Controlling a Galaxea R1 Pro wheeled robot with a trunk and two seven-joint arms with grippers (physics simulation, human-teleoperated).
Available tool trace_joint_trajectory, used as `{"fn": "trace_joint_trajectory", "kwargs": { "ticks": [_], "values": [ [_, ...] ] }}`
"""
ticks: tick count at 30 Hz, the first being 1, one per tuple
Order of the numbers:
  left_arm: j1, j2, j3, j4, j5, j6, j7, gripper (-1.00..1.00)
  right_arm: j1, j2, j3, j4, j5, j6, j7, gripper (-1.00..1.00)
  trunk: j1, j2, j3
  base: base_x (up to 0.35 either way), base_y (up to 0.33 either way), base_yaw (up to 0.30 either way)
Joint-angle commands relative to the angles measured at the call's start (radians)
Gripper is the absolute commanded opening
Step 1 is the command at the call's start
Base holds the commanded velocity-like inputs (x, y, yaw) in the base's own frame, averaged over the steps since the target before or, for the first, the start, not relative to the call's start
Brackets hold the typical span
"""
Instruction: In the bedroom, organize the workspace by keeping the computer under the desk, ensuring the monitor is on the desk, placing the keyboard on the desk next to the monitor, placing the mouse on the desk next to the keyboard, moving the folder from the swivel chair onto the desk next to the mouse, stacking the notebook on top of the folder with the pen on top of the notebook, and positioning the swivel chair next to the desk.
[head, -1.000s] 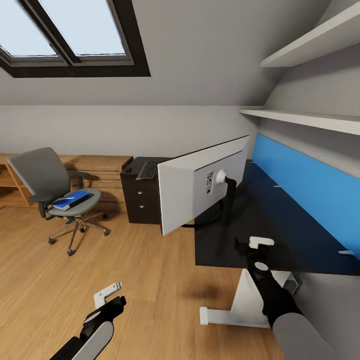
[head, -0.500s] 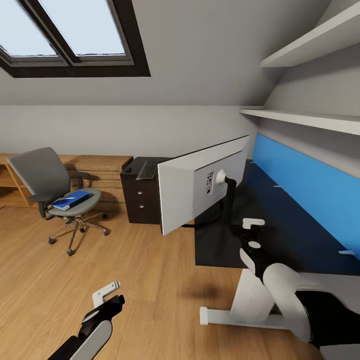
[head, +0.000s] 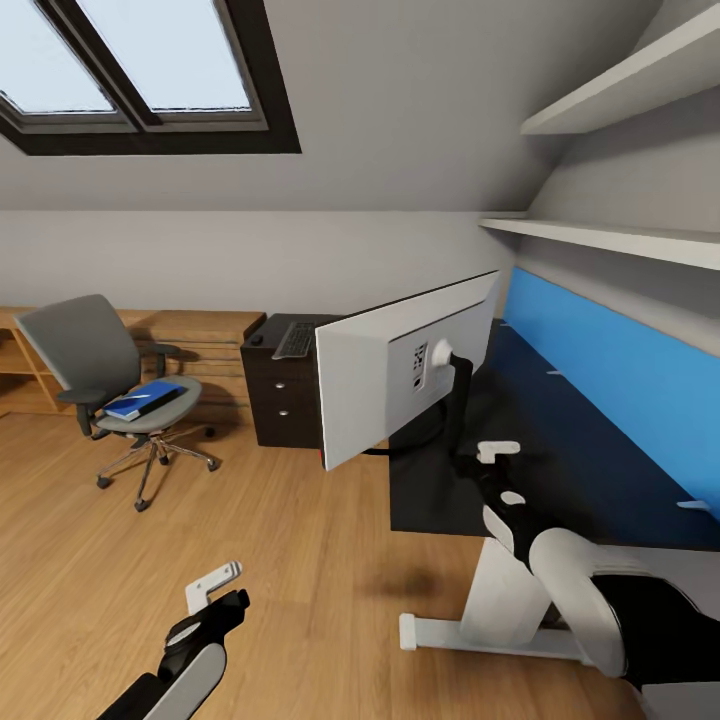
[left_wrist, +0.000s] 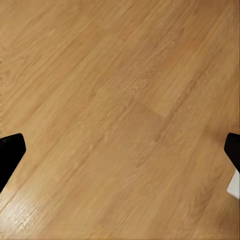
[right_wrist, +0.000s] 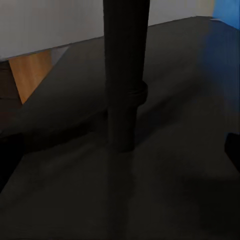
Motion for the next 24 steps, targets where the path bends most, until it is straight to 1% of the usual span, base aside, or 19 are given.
{"fn": "trace_joint_trajectory", "kwargs": {
  "ticks": [1,2,5,6,8,12,20,22,24],
  "values": [
    [-0.001,0.0,-0.003,-0.002,-0.011,0.005,0.006,1.0,-0.001,0.0,0.0,0.005,0.002,-0.012,0.001,1.0,0.0,-0.001,-0.001,0.0,0.0,0.0],
    [-0.001,-0.001,-0.003,-0.002,-0.038,0.005,0.005,1.0,-0.001,0.0,0.0,0.009,0.002,-0.027,0.004,1.0,0.0,-0.001,-0.001,0.0,0.0,0.0],
    [-0.001,-0.003,-0.004,-0.003,-0.08,0.005,0.003,1.0,0.0,0.0,0.001,0.013,0.002,-0.048,0.007,1.0,0.0,-0.001,-0.001,0.0,0.0,0.0],
    [-0.001,-0.005,-0.009,-0.005,-0.109,0.003,0.001,1.0,0.001,0.001,0.002,0.015,0.003,-0.071,0.01,1.0,0.0,-0.001,-0.001,0.0,0.0,0.0],
    [-0.001,-0.005,-0.017,-0.008,-0.125,0.003,0.001,1.0,0.002,0.001,0.002,0.016,0.003,-0.09,0.011,1.0,0.0,-0.001,-0.001,0.0,0.0,0.0],
    [-0.001,-0.005,-0.026,-0.011,-0.137,0.001,0.002,1.0,0.003,0.001,0.002,0.017,0.0,-0.106,0.01,1.0,0.0,-0.001,-0.001,0.0,0.0,0.0],
    [-0.001,-0.005,-0.028,-0.013,-0.142,0.0,0.006,1.0,0.003,0.008,0.002,0.017,-0.002,-0.116,0.005,1.0,0.0,-0.001,-0.001,0.0,0.0,0.0],
    [-0.001,-0.005,-0.028,-0.013,-0.142,0.0,0.007,1.0,0.003,0.008,0.001,0.015,-0.003,-0.133,0.004,1.0,0.0,-0.001,-0.001,0.0,0.0,0.0],
    [-0.001,-0.005,-0.028,-0.013,-0.142,0.0,0.007,1.0,0.008,0.009,0.002,0.017,-0.002,-0.169,0.003,1.0,0.0,-0.001,-0.001,0.0,0.0,0.0]
  ]
}}
